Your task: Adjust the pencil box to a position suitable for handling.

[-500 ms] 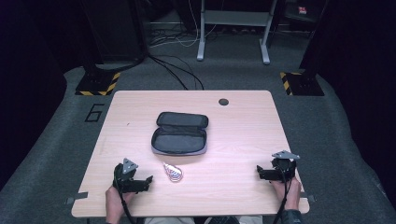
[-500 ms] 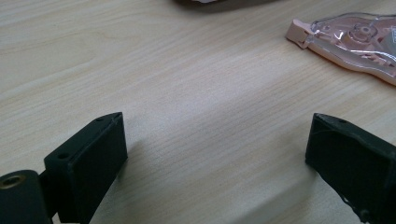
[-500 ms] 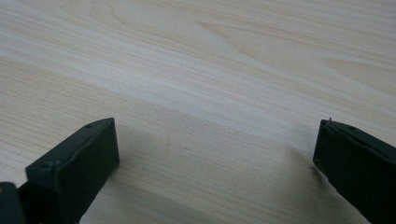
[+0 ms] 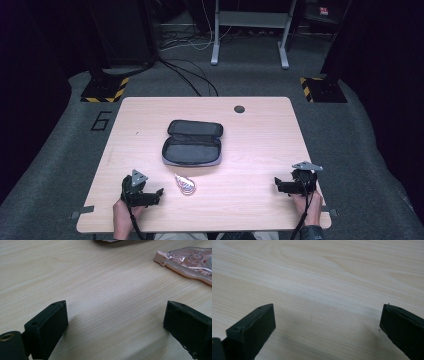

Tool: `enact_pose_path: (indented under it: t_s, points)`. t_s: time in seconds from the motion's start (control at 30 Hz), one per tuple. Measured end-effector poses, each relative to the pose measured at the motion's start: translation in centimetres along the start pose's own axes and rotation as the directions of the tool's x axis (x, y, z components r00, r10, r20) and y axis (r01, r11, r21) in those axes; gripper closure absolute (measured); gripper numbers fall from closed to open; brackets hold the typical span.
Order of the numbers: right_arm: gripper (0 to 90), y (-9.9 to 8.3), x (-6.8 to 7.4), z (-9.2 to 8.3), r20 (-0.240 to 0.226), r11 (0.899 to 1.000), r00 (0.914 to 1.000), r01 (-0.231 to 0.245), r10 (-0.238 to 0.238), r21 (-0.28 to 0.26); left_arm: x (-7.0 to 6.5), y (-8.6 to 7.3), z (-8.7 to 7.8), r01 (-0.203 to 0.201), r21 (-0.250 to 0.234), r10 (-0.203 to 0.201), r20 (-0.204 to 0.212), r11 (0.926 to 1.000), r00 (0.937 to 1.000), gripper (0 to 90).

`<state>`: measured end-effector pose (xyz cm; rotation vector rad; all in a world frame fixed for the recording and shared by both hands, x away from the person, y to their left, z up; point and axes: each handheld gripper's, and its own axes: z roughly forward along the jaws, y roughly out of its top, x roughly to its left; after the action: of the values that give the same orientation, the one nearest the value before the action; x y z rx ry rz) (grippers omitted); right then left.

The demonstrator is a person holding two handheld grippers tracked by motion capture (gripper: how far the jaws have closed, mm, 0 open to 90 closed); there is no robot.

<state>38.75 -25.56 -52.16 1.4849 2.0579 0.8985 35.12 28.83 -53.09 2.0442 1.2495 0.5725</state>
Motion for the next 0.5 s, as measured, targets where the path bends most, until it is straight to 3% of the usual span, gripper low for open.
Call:
enact_pose_path:
  t_s: [0.5]
  points:
    - [0.0,2.0,4.4,-1.3,-0.079,0.997,0.9936,0.079,-0.080,-0.024,0.0,0.0,-0.1,0.008,0.011,-0.008,0.009,0.9999,0.9999,5.7]
